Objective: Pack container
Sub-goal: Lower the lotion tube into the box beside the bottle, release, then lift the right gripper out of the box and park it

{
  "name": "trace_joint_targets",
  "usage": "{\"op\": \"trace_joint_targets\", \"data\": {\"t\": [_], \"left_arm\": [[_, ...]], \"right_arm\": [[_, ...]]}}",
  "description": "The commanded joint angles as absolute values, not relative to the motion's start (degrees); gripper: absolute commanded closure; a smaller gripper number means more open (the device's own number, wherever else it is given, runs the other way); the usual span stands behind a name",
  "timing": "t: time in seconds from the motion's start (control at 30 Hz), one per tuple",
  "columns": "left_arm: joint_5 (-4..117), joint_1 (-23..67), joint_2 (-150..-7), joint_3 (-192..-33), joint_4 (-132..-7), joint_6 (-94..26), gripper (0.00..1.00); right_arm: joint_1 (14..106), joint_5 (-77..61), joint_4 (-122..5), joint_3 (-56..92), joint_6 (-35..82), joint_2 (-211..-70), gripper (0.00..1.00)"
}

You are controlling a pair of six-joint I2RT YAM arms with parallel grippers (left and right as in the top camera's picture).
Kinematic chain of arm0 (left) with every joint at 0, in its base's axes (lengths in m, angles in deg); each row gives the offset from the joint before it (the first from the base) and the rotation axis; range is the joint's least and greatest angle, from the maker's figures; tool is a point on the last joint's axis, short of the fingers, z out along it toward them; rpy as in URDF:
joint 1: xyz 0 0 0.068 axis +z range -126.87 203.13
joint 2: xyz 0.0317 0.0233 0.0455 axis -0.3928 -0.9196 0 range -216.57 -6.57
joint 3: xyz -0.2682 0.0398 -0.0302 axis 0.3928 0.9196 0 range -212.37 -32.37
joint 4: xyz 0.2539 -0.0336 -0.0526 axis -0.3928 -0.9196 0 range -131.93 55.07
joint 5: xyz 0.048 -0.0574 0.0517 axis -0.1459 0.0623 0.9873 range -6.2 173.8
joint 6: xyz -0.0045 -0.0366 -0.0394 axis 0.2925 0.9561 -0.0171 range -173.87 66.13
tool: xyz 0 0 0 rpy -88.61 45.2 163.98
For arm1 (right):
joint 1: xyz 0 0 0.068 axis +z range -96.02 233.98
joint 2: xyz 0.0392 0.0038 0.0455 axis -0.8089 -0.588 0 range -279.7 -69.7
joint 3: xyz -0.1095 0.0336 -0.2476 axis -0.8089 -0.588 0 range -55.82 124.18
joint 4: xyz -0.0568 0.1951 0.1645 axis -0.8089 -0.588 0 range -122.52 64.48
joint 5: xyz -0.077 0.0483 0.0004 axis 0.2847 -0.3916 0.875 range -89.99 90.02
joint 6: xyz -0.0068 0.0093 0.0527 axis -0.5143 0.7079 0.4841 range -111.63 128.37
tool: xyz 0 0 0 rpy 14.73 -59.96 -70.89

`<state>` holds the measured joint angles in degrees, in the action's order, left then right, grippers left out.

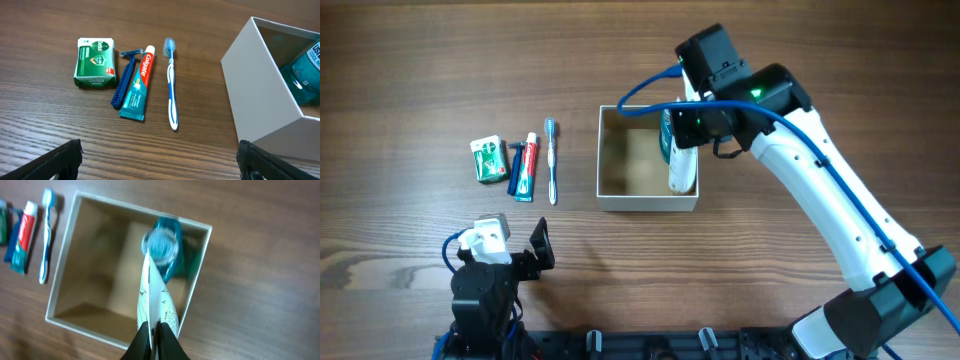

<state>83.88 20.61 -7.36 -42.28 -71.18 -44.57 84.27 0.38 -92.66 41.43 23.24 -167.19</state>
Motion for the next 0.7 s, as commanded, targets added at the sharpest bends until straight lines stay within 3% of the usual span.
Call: {"op": "trace_joint_targets", "data": {"t": [0.0, 0.3, 0.37, 0.5, 0.67], "left_arm": [[83.2, 20.39, -6.84, -41.28, -71.36, -45.31, 0.0], [83.2, 20.39, -6.84, -41.28, -71.36, -45.31, 0.0], [83.2, 20.39, -6.84, -41.28, -71.36, -45.31, 0.0], [83.2, 20.39, -6.84, -41.28, -71.36, -45.31, 0.0], [83.2, 20.39, -6.84, -41.28, -71.36, -45.31, 0.0]], "right_arm": [[84.42, -2.9, -92.77, 39.2, 23.09, -167.11, 0.96], [84.94, -7.12, -94.62, 33.85, 21.65, -167.11, 0.94], [86.21, -7.01, -94.62, 33.69, 20.03, -167.08, 0.76], [89.82, -4.13, -93.9, 33.69, 19.07, -165.79, 0.48], [92.59, 2.41, -92.46, 33.74, 22.11, -161.84, 0.42]]}}
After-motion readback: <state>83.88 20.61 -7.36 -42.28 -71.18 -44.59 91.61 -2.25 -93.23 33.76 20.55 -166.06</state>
